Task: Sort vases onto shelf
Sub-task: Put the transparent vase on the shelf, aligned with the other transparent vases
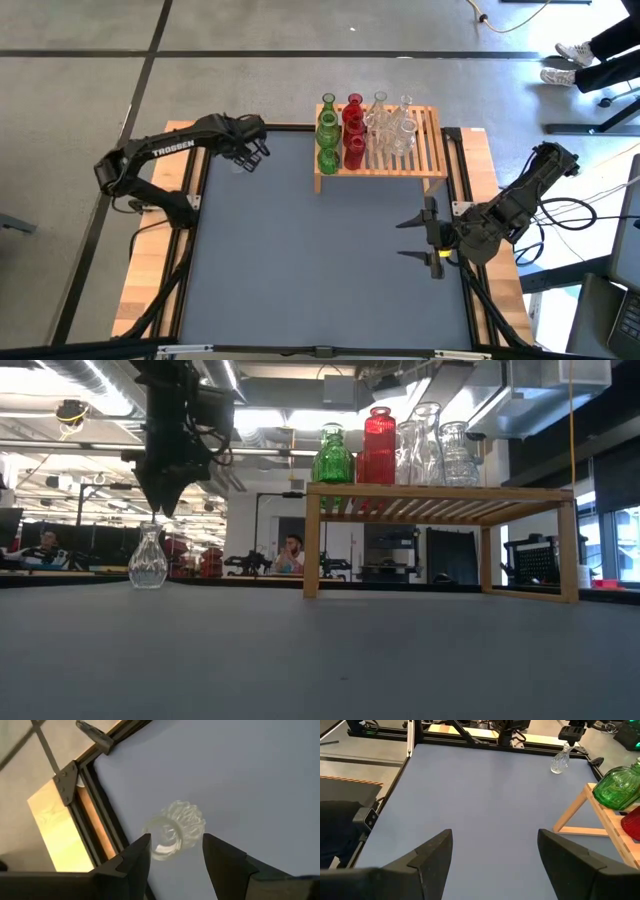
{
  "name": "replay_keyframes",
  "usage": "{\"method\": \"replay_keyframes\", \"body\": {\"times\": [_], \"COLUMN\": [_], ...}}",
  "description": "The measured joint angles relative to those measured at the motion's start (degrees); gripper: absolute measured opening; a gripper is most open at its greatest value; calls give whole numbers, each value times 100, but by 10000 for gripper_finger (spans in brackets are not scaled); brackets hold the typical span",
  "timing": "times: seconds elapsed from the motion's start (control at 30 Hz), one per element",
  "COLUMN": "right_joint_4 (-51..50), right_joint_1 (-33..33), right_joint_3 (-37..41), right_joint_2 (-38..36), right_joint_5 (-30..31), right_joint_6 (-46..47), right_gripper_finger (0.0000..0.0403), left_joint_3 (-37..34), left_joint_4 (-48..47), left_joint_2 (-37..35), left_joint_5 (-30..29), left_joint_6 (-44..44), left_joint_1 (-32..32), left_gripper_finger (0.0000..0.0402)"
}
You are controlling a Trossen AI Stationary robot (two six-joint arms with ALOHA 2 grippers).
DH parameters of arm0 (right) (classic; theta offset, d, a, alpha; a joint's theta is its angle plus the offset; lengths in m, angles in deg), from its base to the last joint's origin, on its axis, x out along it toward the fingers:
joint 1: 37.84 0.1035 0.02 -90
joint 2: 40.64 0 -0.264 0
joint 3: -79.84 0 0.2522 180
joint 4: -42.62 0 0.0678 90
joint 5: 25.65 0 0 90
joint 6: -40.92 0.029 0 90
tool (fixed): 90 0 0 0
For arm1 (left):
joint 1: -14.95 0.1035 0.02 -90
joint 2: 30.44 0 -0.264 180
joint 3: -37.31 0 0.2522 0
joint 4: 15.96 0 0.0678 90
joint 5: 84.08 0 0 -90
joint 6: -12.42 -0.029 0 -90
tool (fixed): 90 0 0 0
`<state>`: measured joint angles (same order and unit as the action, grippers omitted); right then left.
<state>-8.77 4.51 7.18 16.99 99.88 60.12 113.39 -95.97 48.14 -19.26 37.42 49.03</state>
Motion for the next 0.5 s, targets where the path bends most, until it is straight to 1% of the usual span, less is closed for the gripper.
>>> {"method": "replay_keyframes", "body": {"times": [0.13, 0.27, 0.4, 0.5], "right_joint_4": [2, 5, -23, 37], "right_joint_1": [0, 2, 0, 0], "right_joint_3": [0, 3, 53, 54], "right_joint_2": [0, 0, 2, 0], "right_joint_5": [-3, -49, -50, -45], "right_joint_6": [0, 0, 4, 4], "right_gripper_finger": [276, 276, 276, 276], "left_joint_3": [-67, -463, -919, -1122], "left_joint_4": [79, 343, 702, 902], "left_joint_2": [12, 21, 20, -10], "left_joint_5": [55, 352, 529, 568], "left_joint_6": [-132, -228, -315, -447], "left_joint_1": [174, 311, 396, 459], "left_gripper_finger": [172, 172, 172, 172]}}
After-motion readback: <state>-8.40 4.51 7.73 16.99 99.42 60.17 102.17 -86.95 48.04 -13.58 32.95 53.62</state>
